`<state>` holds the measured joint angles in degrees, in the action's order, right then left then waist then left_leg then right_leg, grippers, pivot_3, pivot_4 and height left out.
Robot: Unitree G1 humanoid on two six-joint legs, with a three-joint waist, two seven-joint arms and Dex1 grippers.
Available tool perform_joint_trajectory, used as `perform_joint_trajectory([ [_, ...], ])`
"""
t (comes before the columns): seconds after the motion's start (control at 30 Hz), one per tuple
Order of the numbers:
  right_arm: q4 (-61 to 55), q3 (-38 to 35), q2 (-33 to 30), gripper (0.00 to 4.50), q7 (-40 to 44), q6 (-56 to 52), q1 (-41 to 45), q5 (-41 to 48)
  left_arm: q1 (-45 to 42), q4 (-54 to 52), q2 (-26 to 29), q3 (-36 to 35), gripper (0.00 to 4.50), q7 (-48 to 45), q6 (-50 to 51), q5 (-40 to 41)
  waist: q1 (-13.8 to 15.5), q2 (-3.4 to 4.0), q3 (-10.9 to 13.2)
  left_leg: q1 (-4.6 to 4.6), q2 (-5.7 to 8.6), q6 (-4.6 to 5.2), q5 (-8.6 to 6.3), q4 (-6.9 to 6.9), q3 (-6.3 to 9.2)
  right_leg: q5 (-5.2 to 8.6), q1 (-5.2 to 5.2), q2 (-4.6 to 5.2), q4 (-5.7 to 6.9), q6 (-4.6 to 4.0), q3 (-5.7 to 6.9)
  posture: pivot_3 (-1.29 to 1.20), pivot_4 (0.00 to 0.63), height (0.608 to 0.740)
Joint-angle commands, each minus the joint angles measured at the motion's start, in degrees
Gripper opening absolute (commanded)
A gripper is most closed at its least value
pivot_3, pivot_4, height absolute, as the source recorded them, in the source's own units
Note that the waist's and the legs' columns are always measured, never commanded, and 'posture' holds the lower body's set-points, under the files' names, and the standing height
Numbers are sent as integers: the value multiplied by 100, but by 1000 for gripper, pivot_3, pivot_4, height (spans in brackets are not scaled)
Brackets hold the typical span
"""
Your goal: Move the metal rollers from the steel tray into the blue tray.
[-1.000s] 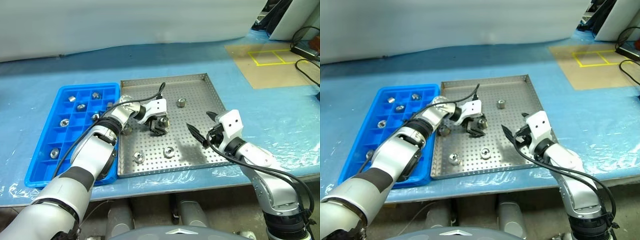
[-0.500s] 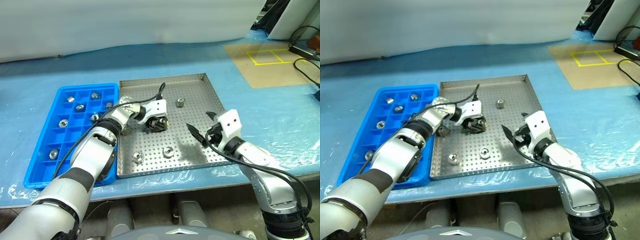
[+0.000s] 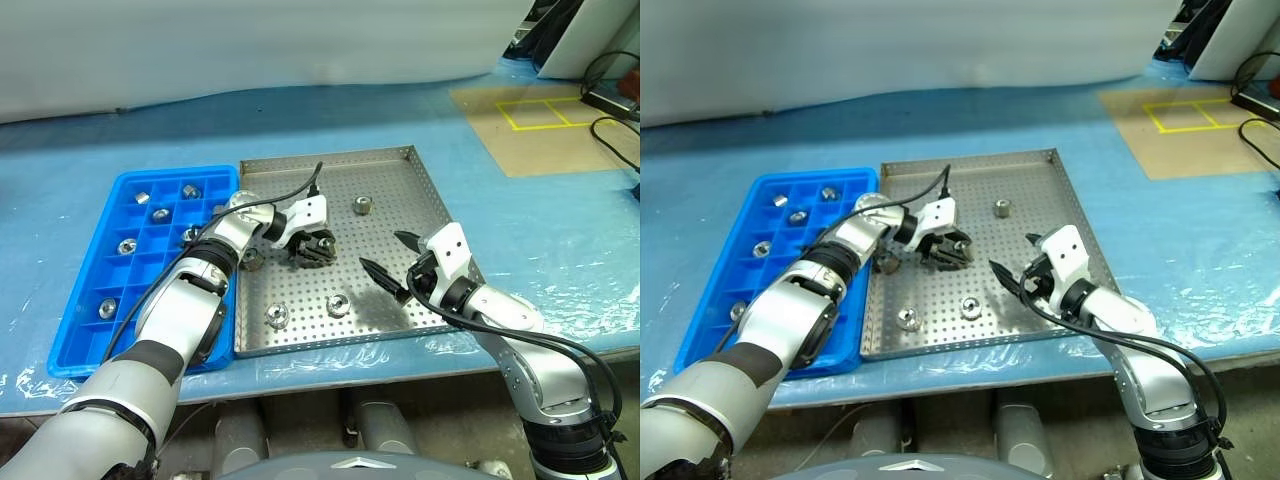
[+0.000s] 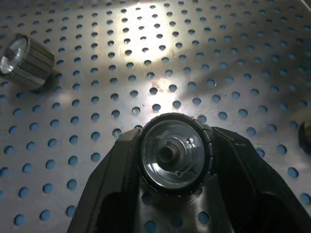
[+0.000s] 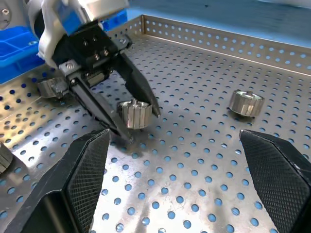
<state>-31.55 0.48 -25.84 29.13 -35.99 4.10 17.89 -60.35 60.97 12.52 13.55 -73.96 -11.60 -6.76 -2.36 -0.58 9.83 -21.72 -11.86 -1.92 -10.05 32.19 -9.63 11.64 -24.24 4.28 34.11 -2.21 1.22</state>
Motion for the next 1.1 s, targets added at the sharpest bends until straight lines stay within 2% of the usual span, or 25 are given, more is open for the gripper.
perform_joint_trajectory([
  [0.03, 4, 1, -84, 4500, 175, 16, 348, 153, 69, -892, 298, -345, 1898, -14, 269, 397, -3, 0, 0, 0, 0, 0, 0, -1, -1, 0, 0, 0, 0, 0, 0, -394, 150, 740],
  [0.13, 211, 34, 6, 4500, 305, 10, 798, 301, 273, -1610, 556, -512, 1898, 132, 605, 583, 2, 3, 2, 5, -3, -1, 0, -6, -3, 0, -1, -1, 1, -1, 1, -322, 150, 740],
  [0.3, 937, 392, 96, 4500, 736, 164, 1719, 303, 915, -3393, 1142, -815, 1898, 345, 1590, 969, 96, 10, 5, 6, -6, -7, 4, -10, -6, 1, -7, 0, 14, -4, 4, -193, 150, 740],
  [0.5, 2241, 983, 392, 4500, 1536, 791, 2702, 170, 2121, -5149, 1935, -1337, 1898, 1009, 2572, 1167, 332, 19, 11, 5, -12, -26, 13, -9, -8, 10, -24, 3, 48, -18, 11, 48, 150, 740],
  [0.67, 3152, 1305, 730, 4500, 2032, 1346, 3235, 23, 3199, -6439, 2329, -1755, 1898, 1532, 3202, 1367, 556, 21, 13, -11, -22, -38, 20, -13, -5, 16, -52, 3, 68, -23, 24, 175, 150, 740],
  [0.9, 4200, 1647, 1421, 4500, 2556, 1983, 3770, -171, 4569, -7918, 2400, -2533, 1898, 2558, 4061, 1582, 869, 21, 13, -41, -25, -38, 20, -11, 0, 16, -79, 2, 70, -24, 30, 354, 150, 740],
  [1.1, 4753, 1683, 1749, 4500, 2826, 2286, 4004, -298, 5121, -8230, 2188, -2699, 1898, 3426, 4208, 1510, 1125, 21, 14, -43, -23, -38, 20, -8, 12, 16, -77, 3, 72, -25, 34, 435, 150, 740],
])
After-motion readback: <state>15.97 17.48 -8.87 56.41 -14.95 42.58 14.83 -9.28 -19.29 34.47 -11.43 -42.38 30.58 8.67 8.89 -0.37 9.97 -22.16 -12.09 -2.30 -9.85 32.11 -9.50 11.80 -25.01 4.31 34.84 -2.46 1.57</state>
